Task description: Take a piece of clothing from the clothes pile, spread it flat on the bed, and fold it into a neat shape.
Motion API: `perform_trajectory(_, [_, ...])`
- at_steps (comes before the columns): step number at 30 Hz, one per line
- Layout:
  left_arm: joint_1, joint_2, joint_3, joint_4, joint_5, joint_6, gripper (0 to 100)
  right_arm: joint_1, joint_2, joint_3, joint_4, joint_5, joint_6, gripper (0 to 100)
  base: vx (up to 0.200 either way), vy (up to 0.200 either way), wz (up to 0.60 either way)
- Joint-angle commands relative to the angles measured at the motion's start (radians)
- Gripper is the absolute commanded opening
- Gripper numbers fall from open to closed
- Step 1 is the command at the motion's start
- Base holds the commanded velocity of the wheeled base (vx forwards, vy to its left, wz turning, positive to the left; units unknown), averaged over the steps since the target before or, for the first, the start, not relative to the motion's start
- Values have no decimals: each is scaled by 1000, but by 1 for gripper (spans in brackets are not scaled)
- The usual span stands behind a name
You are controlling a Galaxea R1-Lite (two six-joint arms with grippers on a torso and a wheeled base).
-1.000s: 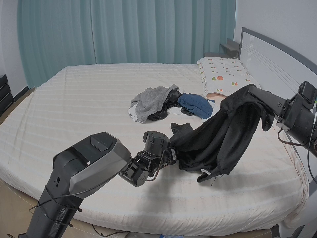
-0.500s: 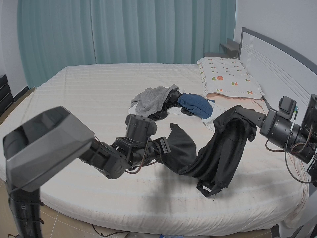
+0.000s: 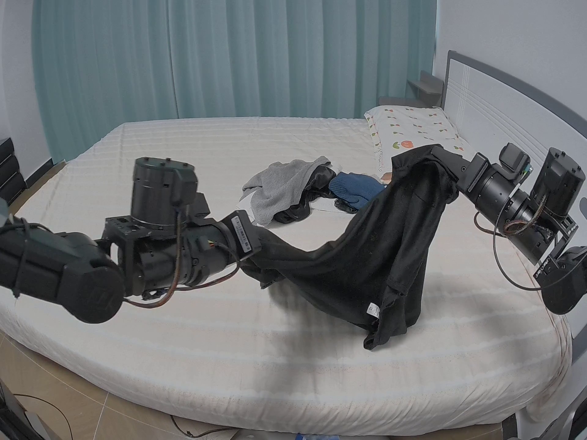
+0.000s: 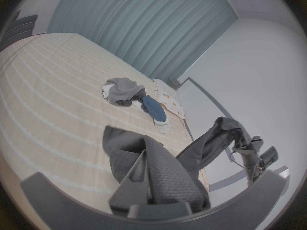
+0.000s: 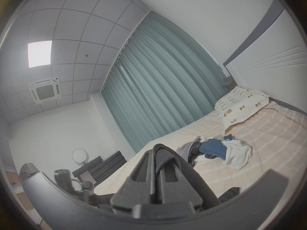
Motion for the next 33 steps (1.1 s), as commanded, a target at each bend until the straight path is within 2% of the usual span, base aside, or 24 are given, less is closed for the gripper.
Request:
perform_trajectory(1, [-5,-90,155,-94,-1,-6,0,27,108,75,-36,-12,2,0,0,0,0])
perform_trajectory(4, [-14,-73,190,-140,1,-32,0,52,181,92,-69,-47,0,0,0,0,0])
perform_trajectory(7, [-23,-61,218,-188,-3,-116,0,77,256,93,-154,-145,-6,0,0,0,0])
perform_trajectory(9, [-23,-61,232,-201,-12,-148,0,81,269,93,-161,-168,-9,0,0,0,0])
perform_trajectory(10, [-22,-55,250,-224,-53,-182,0,89,279,99,-157,-186,-12,0,0,0,0])
perform_trajectory(11, [-22,-53,253,-226,-58,-183,0,89,281,101,-155,-186,-12,0,0,0,0])
perform_trajectory(12, [-17,-49,275,-244,-96,-190,0,86,286,115,-148,-188,-12,0,0,0,0])
perform_trajectory(20, [8,-43,293,-264,-114,-191,0,67,287,150,-146,-185,-12,0,0,0,0])
perform_trajectory(29, [11,-30,295,-267,-101,-187,0,67,287,150,-146,-180,-13,0,-200,0,0])
perform_trajectory(33, [32,-27,291,-272,-124,-187,0,67,276,153,-144,-188,-18,0,0,0,0])
